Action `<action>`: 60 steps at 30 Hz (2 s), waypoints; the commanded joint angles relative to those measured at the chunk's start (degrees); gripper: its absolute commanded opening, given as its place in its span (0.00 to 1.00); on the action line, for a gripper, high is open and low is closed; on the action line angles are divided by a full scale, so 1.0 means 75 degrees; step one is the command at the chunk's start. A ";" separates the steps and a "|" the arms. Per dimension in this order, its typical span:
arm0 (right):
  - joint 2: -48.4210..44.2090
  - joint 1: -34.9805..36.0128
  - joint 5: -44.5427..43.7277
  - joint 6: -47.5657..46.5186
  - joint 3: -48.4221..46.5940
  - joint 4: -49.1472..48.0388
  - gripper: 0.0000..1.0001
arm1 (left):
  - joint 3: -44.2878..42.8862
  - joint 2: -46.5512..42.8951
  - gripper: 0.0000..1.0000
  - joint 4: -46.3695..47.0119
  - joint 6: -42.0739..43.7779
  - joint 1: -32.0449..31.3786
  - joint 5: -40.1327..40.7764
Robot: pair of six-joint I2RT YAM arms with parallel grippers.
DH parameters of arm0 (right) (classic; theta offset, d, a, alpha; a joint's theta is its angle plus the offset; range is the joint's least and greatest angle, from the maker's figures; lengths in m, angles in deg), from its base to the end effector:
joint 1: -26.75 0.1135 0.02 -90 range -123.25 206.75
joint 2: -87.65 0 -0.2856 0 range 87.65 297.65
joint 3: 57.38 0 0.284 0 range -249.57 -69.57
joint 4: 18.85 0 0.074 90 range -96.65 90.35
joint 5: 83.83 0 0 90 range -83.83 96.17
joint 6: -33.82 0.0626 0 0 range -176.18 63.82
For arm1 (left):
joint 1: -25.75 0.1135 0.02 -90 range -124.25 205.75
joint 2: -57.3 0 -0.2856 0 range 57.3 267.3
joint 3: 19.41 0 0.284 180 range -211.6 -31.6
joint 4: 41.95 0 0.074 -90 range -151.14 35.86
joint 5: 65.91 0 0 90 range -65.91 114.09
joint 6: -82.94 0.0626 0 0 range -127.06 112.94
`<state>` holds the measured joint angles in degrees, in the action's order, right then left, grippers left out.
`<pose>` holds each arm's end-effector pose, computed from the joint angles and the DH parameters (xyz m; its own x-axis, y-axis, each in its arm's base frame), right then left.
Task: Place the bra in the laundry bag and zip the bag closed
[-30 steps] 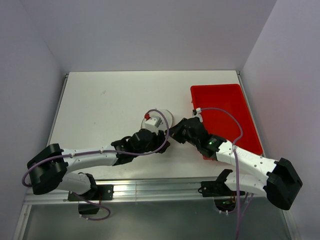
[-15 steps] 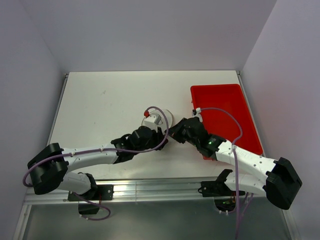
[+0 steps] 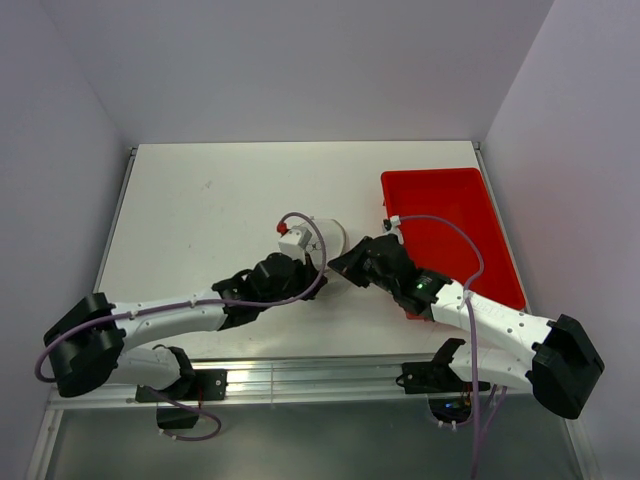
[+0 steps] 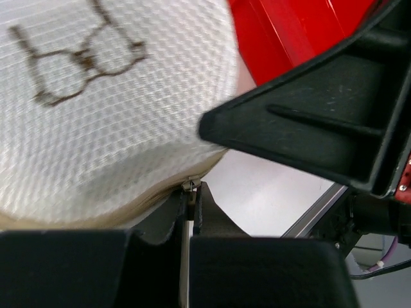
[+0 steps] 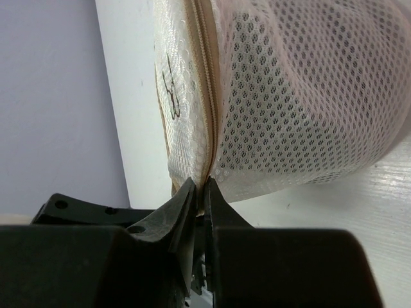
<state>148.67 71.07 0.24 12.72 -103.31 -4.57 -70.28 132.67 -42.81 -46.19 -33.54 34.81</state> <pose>0.2010 0.1872 0.2226 -0.7146 0.5992 -0.3610 0.1004 0.5985 0.7948 0.1779 -0.2767 0.2140 -0.6486 -0.1222 -0.7512 0.4507 0.7337 -0.5085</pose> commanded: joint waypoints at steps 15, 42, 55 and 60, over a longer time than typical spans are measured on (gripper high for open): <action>0.0558 -0.1056 0.1317 -0.2141 -0.1359 0.0378 0.00 | 0.1606 -0.3006 0.00 -0.1417 -0.0524 0.1857 0.0399; 0.1641 -0.0659 0.1389 -0.2614 -0.3497 0.2313 0.61 | 0.0763 -0.1543 0.00 0.0328 -0.0126 0.0862 -0.1054; 0.0337 -0.0424 0.1588 -0.0809 -0.0858 0.0297 0.60 | 0.0247 -0.0769 0.00 0.0622 0.0050 0.0780 -0.1312; 0.0513 -0.0401 0.1425 -0.0457 -0.0705 -0.0008 0.58 | 0.0211 -0.0745 0.00 0.0587 0.0038 0.0756 -0.1301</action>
<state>152.21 67.51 12.15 6.51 -109.34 0.37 -66.13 127.01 -41.19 -46.89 -27.44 26.27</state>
